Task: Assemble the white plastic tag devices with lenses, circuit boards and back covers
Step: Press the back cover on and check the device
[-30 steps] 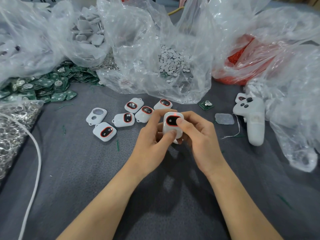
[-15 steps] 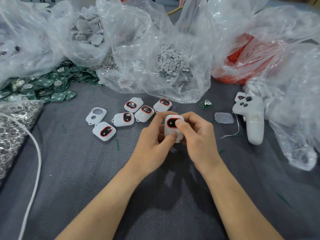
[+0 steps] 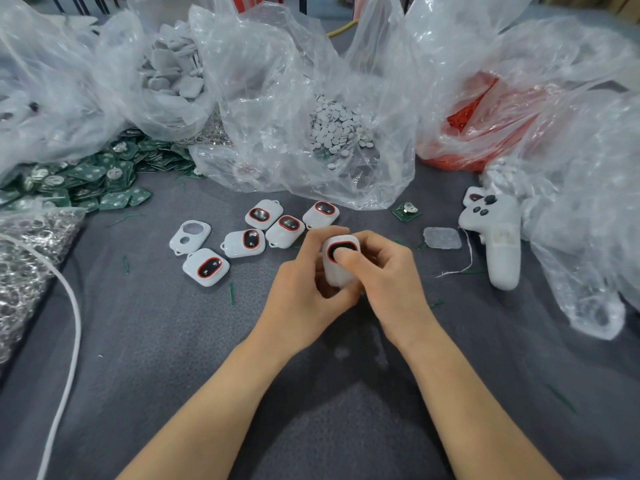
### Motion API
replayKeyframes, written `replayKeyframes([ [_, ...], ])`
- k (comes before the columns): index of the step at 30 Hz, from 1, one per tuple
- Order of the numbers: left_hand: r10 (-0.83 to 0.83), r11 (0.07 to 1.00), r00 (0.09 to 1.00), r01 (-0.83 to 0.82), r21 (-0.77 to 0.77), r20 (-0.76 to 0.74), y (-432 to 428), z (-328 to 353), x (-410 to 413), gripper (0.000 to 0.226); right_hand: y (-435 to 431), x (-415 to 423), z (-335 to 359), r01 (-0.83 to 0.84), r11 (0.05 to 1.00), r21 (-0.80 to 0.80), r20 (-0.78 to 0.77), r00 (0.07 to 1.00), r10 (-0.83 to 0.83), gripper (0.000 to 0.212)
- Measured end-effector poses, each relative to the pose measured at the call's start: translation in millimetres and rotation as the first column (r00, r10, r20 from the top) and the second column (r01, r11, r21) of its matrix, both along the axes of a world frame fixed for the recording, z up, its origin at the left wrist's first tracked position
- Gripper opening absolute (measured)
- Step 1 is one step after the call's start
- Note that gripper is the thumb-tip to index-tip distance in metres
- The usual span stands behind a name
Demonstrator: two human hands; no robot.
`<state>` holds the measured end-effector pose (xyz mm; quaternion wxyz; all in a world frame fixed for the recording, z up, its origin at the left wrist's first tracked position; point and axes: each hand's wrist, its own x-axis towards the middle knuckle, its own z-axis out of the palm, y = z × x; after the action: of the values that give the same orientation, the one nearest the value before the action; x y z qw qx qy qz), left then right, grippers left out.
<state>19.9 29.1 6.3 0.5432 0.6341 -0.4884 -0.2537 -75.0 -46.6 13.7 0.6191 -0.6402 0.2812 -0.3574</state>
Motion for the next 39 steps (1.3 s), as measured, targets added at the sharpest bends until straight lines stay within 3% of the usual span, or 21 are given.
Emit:
replayKeyframes([
  [5, 0.041, 0.999, 0.994, -0.041, 0.003, 0.098, 0.0, -2.4, -0.5, 0.057, 1.4, 2.7, -1.7, 0.057, 0.996, -0.070, -0.048, 0.997, -0.061, 0.008],
  [9, 0.055, 0.998, 0.994, -0.055, 0.000, 0.096, -0.6, -2.8, 0.1, 0.051, 1.4, 5.0, -5.9, 0.087, 0.984, -0.156, -0.097, 0.990, -0.103, 0.015],
  [12, 0.066, 0.998, 0.996, -0.066, -0.009, 0.060, -1.6, -3.4, 0.3, 0.049, -1.1, 2.3, -6.4, -0.008, 0.998, -0.057, -0.020, 1.000, 0.007, 0.004],
  [16, 0.078, 0.996, 0.997, -0.078, -0.037, 0.003, -2.1, -2.8, 1.4, 0.050, -3.1, -0.2, -7.7, -0.153, 0.977, 0.147, 0.117, 0.984, 0.136, 0.018],
  [24, 0.063, 0.996, 0.998, -0.062, -0.058, 0.020, -3.7, -7.0, 4.1, 0.050, -2.9, 1.8, -8.1, -0.087, 0.986, 0.139, 0.107, 0.992, 0.072, 0.016],
  [27, 0.064, 0.997, 0.997, -0.062, -0.051, 0.039, -4.0, -9.9, 4.7, 0.059, -1.9, 2.2, -4.6, -0.142, 0.979, 0.147, 0.134, 0.983, 0.122, 0.013],
  [30, 0.045, 0.998, 0.989, -0.039, -0.040, 0.142, -3.6, -11.5, 4.1, 0.067, -0.6, 2.4, -0.7, -0.063, 0.996, 0.057, 0.117, 0.991, 0.056, 0.003],
  [32, 0.041, 0.999, 0.985, -0.035, -0.035, 0.167, -2.8, -11.5, 5.8, 0.078, -8.4, -4.4, 4.1, 0.172, 0.985, 0.017, 0.159, 0.972, -0.173, 0.009],
  [35, 0.051, 0.999, 0.950, -0.054, 0.002, 0.309, 0.0, -13.4, 11.5, 0.083, -27.9, -33.8, 10.5, 0.492, 0.869, -0.045, 0.187, 0.859, -0.476, 0.006],
  [37, 0.022, 0.997, 0.891, -0.056, 0.062, 0.453, 0.4, -16.6, 12.7, 0.083, -29.9, -58.1, 5.3, 0.535, 0.785, -0.312, 0.040, 0.833, -0.552, 0.018],
  [39, 0.012, 0.992, 0.835, -0.081, 0.100, 0.550, -0.8, -18.9, 10.6, 0.080, -22.6, -74.8, -5.9, 0.366, 0.721, -0.588, -0.168, 0.817, -0.552, 0.034],
])
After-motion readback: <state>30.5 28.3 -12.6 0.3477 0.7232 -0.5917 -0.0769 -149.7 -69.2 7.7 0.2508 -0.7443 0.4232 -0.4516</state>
